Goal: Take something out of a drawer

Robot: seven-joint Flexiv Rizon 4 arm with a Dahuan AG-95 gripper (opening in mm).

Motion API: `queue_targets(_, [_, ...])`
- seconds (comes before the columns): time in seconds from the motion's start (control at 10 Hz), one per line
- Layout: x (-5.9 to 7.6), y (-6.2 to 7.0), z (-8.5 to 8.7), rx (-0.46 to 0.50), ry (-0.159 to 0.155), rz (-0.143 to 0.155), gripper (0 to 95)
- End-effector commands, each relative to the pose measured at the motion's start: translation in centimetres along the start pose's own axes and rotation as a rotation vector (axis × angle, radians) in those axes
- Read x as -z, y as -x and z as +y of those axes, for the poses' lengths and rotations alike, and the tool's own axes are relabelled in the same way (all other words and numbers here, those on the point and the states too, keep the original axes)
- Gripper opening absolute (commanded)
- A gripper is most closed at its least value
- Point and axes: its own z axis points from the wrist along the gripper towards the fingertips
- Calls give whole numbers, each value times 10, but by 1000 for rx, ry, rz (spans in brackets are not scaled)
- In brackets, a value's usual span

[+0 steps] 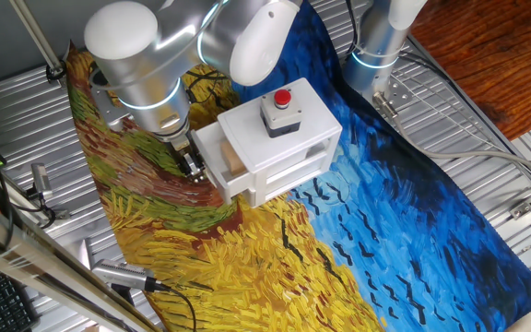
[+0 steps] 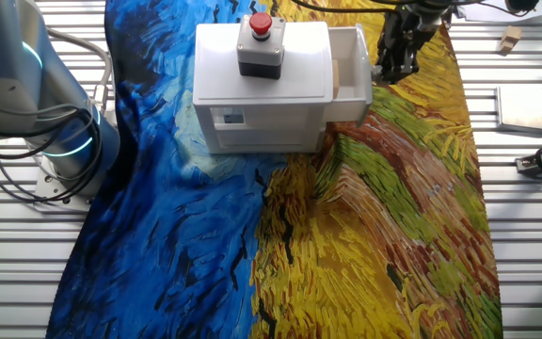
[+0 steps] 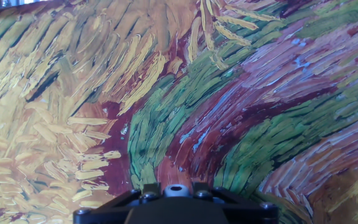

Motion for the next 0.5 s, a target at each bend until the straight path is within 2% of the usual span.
queue_targets(0.1, [2,6,0,-4,2,-1,0])
queue_targets(0.5, [4,28,-1,-2,3,3,0])
